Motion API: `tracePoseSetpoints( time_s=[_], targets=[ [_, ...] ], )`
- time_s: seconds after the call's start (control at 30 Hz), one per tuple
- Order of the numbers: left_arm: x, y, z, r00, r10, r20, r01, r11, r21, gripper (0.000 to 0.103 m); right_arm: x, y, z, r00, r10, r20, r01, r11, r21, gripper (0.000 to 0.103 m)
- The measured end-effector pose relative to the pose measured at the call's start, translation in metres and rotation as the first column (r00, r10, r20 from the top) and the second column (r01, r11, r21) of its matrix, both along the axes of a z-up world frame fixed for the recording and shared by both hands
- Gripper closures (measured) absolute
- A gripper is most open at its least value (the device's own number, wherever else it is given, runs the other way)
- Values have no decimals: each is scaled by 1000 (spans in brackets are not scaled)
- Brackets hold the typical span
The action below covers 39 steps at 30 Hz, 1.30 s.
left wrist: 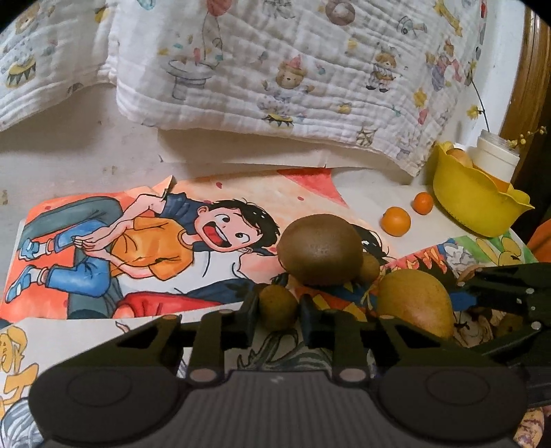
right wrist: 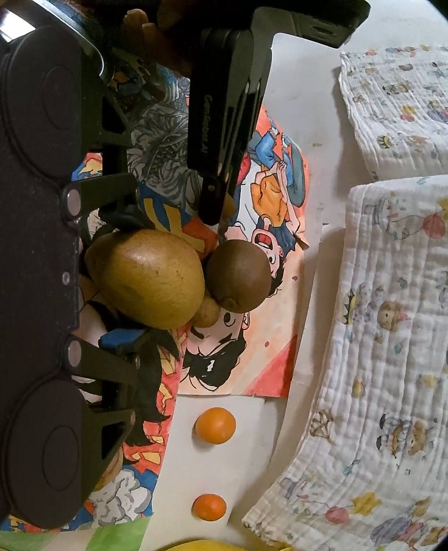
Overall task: Organize fruits
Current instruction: 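Carry the brown oval fruit with the right tool while the left tool grasps and carries the small brown fruit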
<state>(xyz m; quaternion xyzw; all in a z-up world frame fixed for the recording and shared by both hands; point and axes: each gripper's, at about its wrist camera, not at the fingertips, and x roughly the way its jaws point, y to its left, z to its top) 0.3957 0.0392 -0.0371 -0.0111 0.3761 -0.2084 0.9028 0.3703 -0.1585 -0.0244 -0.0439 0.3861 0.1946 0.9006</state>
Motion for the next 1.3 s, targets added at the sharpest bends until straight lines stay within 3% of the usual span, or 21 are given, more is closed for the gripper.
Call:
tracePoseSetpoints(
  time_s=[0.27, 0.57, 0.97, 1.3],
  targets=[
    [-18, 8, 17, 1000, 20, 17, -20, 1000, 1, 75, -10, -6, 0, 1000, 5, 27, -6, 999, 53, 46],
    [-54, 16, 41, 998, 43, 50, -43, 999, 8, 75, -39, -12, 29, 993, 36, 116, -51, 991, 124, 46],
    [-130, 13, 69, 996, 11, 85, -14, 999, 37, 75, -125, -18, 69, 975, 104, 198, -135, 979, 153, 46],
    [-183, 6, 63, 999, -11, 49, 10, 1000, 30, 75, -198, -30, 65, 980, 117, 163, -143, 977, 157, 46]
  ],
)
